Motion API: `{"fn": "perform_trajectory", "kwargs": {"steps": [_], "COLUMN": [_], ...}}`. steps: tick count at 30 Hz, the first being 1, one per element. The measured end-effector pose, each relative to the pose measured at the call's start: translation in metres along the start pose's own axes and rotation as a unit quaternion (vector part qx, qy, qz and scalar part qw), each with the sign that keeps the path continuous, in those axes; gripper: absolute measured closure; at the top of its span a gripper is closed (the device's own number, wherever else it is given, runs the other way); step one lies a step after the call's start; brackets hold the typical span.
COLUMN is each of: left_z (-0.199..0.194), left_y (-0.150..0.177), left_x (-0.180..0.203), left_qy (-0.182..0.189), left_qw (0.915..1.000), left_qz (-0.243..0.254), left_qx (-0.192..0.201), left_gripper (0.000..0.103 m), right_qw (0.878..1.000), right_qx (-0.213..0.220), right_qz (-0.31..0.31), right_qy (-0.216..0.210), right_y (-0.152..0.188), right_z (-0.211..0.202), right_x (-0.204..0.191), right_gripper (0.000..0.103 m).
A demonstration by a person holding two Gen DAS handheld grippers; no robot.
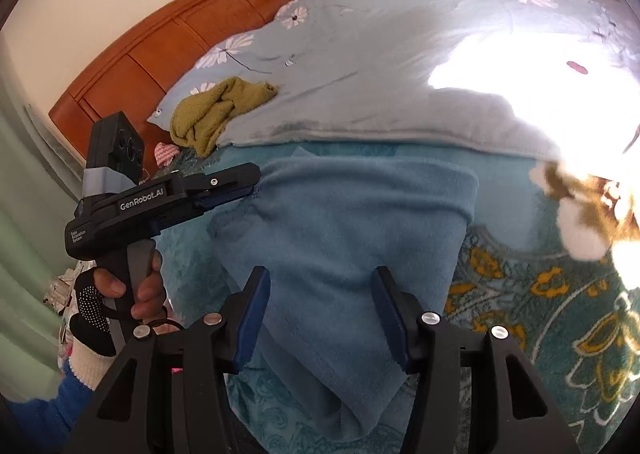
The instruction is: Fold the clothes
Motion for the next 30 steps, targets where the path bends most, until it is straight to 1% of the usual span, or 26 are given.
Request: {"fn": "perform_trajectory", "kwargs": {"steps": [1, 2, 4, 6, 8, 10, 12, 13, 15, 16, 17, 18, 19, 20, 22, 24, 26, 27, 28, 30], "left_z": [0.000, 0.000, 0.008, 0.021, 0.032, 0.030, 0.025, 0.021, 0.011, 0.006, 0.002, 0.000, -0.003, -0.002, 0.004, 0.016, 0.027, 0.032, 0.036, 0.038], "left_y": [-0.003, -0.005, -0.004, 0.002, 0.008, 0.008, 0.006, 0.004, 0.000, 0.001, 0.001, 0.003, 0.006, 0.009, 0.014, 0.019, 0.021, 0.022, 0.023, 0.021], "left_x": [0.002, 0.004, 0.003, -0.003, -0.012, -0.008, -0.003, 0.000, -0.002, -0.006, -0.013, -0.022, -0.031, -0.039, -0.049, -0.053, -0.055, -0.055, -0.055, -0.055], "left_qy": [-0.004, -0.008, -0.018, -0.019, -0.021, -0.026, -0.029, -0.031, -0.029, -0.034, -0.039, -0.041, -0.043, -0.036, -0.012, -0.004, 0.000, 0.001, 0.003, 0.012], "left_qw": [1.0000, 0.9999, 0.9995, 0.9991, 0.9986, 0.9986, 0.9985, 0.9983, 0.9986, 0.9988, 0.9989, 0.9987, 0.9981, 0.9974, 0.9962, 0.9949, 0.9946, 0.9944, 0.9940, 0.9938], "left_qz": [0.005, 0.009, 0.016, 0.002, -0.010, -0.002, 0.009, 0.016, 0.016, 0.009, -0.003, -0.021, -0.040, -0.060, -0.082, -0.086, -0.070, -0.060, -0.050, -0.038], "left_qx": [-0.002, -0.004, -0.021, -0.037, -0.048, -0.047, -0.046, -0.046, -0.040, -0.034, -0.025, -0.021, -0.017, -0.018, -0.025, -0.052, -0.077, -0.087, -0.097, -0.104], "left_gripper": [0.045, 0.044, 0.044, 0.044, 0.044, 0.044, 0.044, 0.044, 0.036, 0.028, 0.020, 0.016, 0.010, 0.004, 0.000, 0.000, 0.000, 0.000, 0.000, 0.000], "right_qw": [1.000, 1.000, 1.000, 0.999, 0.999, 0.999, 0.999, 0.999, 0.999, 0.999, 0.999, 0.998, 0.998, 0.996, 0.993, 0.989, 0.985, 0.983, 0.981, 0.980], "right_qx": [0.007, 0.015, 0.021, 0.020, 0.007, -0.010, -0.009, -0.002, 0.010, 0.016, 0.017, 0.016, 0.016, 0.010, -0.001, -0.014, -0.020, -0.021, -0.017, -0.016], "right_qz": [-0.005, -0.010, 0.002, 0.016, 0.030, 0.039, 0.039, 0.038, 0.042, 0.044, 0.048, 0.056, 0.068, 0.083, 0.114, 0.144, 0.171, 0.182, 0.188, 0.192], "right_qy": [0.003, 0.006, 0.019, 0.022, 0.024, 0.024, 0.025, 0.019, 0.002, -0.005, -0.004, 0.000, 0.005, 0.005, 0.006, -0.007, -0.022, -0.031, -0.037, -0.043], "right_y": [-0.005, -0.009, -0.020, -0.027, -0.030, -0.031, -0.032, -0.032, -0.030, -0.028, -0.026, -0.022, -0.017, -0.011, 0.000, 0.007, 0.012, 0.012, 0.012, 0.008], "right_z": [-0.002, -0.004, 0.000, 0.007, 0.016, 0.027, 0.026, 0.021, 0.007, 0.000, -0.005, -0.008, -0.011, -0.011, -0.011, -0.006, 0.001, 0.004, 0.006, 0.011], "right_x": [0.000, 0.001, 0.007, 0.015, 0.021, 0.024, 0.022, 0.021, 0.023, 0.024, 0.027, 0.032, 0.038, 0.045, 0.060, 0.068, 0.073, 0.074, 0.073, 0.070], "right_gripper": [0.048, 0.048, 0.048, 0.048, 0.048, 0.048, 0.048, 0.048, 0.048, 0.046, 0.042, 0.031, 0.029, 0.029, 0.029, 0.029, 0.027, 0.021, 0.019, 0.018]}}
Point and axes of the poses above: each gripper's, at about its wrist camera, not at the fingertips, and z roughly the way its jaws point, x to its right, y to its underside, the point moved 1 cm from there along z, roughly the way its jaws point, and after that the axes turned 12 degrees about z, right-handed, at the moved point
